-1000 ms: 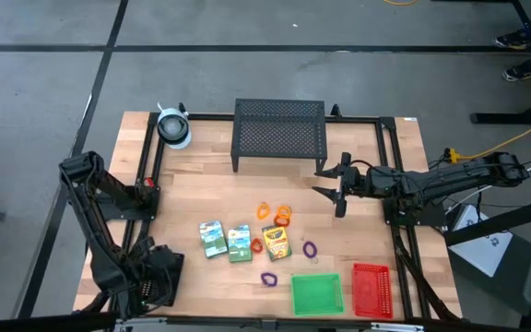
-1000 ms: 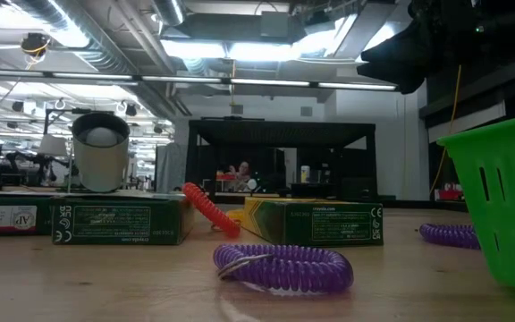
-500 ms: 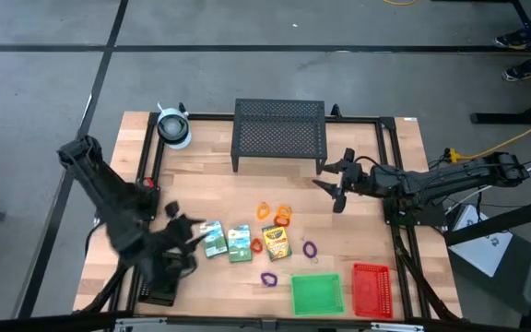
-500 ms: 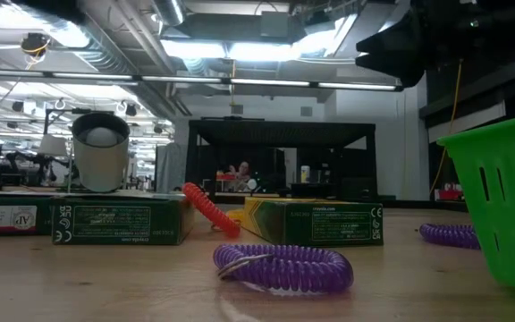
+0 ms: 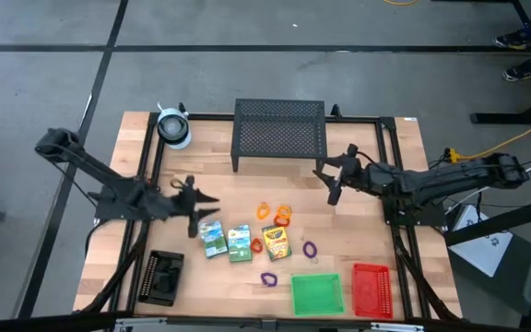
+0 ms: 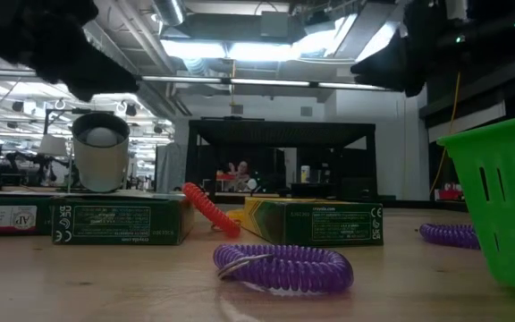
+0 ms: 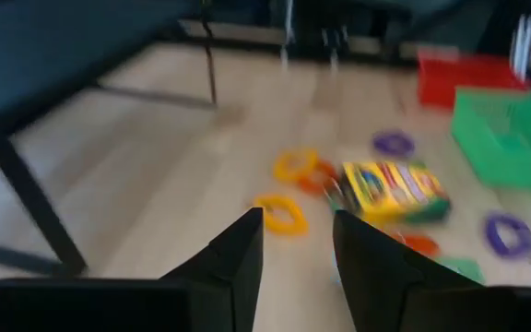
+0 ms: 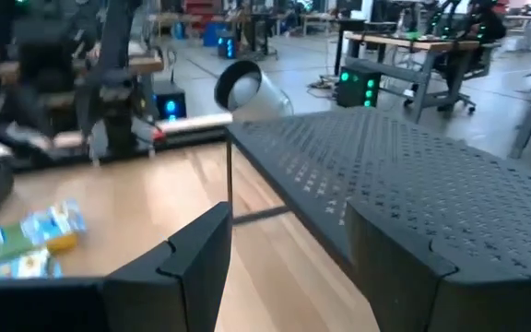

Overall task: Pick & Place Office Desk Supplies
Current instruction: Adjust the black shelf

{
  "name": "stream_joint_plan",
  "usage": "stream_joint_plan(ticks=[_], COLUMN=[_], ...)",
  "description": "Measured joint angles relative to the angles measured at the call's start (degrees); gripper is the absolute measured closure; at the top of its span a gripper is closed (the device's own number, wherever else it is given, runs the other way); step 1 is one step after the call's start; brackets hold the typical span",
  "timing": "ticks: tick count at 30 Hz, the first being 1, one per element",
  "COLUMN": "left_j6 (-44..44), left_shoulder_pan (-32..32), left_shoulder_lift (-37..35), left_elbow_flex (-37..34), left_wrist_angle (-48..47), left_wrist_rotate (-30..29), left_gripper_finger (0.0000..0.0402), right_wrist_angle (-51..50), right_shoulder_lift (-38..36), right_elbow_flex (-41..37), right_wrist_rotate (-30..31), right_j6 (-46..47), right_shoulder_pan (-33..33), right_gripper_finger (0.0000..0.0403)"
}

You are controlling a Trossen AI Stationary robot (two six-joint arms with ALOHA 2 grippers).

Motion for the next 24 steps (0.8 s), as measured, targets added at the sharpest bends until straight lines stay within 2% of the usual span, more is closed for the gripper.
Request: stream_joint_plan(ticks=[3,8,10,14,19,24], left_j6=[4.76,7.66,9.05,10.73,15.15,22.81], left_shoulder_pan=[3.64,6.78,7.0,7.03,7.05,7.91], left_shoulder_lift=[-4.96,-7.33,-6.99,-5.97,-5.54,-6.8], left_elbow_flex=[-3.96,-4.95,-4.95,-4.98,-5.0,-4.49], left_wrist_angle=[6.77,7.38,7.34,6.5,6.95,7.21], left_wrist_rotate=[3.6,8.33,8.7,5.55,6.27,3.46], left_gripper_finger=[0.0278,0.0279,0.0279,0.0279,0.0281,0.0282], right_wrist_angle=[0.19,0.07,-0.78,-6.93,-15.0,-19.18], right_shoulder_lift=[1.51,6.93,9.8,16.67,26.44,33.51], right_elbow_flex=[0.0,0.0,0.47,6.17,15.19,20.32], right_wrist_rotate=[-4.86,-13.6,-14.03,-14.41,-13.7,-11.78], right_j6=[-1.9,-2.05,-1.72,-1.21,-2.47,-3.61], right_shoulder_pan=[-2.3,-5.39,-5.81,-5.43,-0.68,2.76], right_gripper_finger=[0.0188,0.0188,0.0188,0.0188,0.0188,0.0188])
